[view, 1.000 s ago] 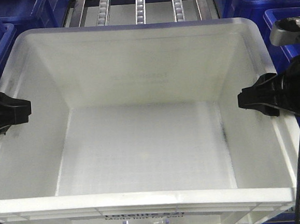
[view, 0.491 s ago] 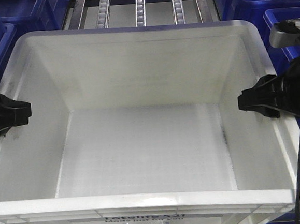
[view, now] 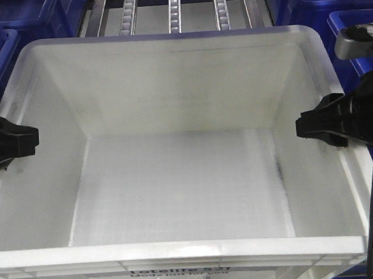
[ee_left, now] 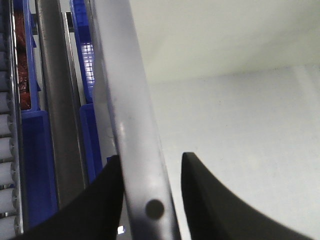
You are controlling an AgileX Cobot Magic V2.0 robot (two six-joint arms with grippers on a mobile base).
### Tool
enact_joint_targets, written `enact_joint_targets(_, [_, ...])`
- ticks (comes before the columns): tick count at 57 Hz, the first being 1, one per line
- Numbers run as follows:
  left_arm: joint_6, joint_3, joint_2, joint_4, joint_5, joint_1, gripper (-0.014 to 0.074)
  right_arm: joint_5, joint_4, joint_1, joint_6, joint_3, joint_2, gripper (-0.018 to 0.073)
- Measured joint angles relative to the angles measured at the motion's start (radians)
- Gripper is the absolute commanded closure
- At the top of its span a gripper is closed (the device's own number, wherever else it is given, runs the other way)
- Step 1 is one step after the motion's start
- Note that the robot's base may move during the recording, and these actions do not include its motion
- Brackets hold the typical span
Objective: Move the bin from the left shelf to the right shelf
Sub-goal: 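Lift the tote clear of the shelf with both grippers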
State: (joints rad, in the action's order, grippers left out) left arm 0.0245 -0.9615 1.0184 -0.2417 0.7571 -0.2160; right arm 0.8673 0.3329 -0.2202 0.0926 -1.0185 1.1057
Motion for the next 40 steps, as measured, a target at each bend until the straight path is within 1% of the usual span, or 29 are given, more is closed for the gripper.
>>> enact_joint_targets(40, [0.001,0.0,0.0,0.0,0.001,0.0,0.0603,0.0,0.0,0.0,0.0,0.0,0.0,0.0564])
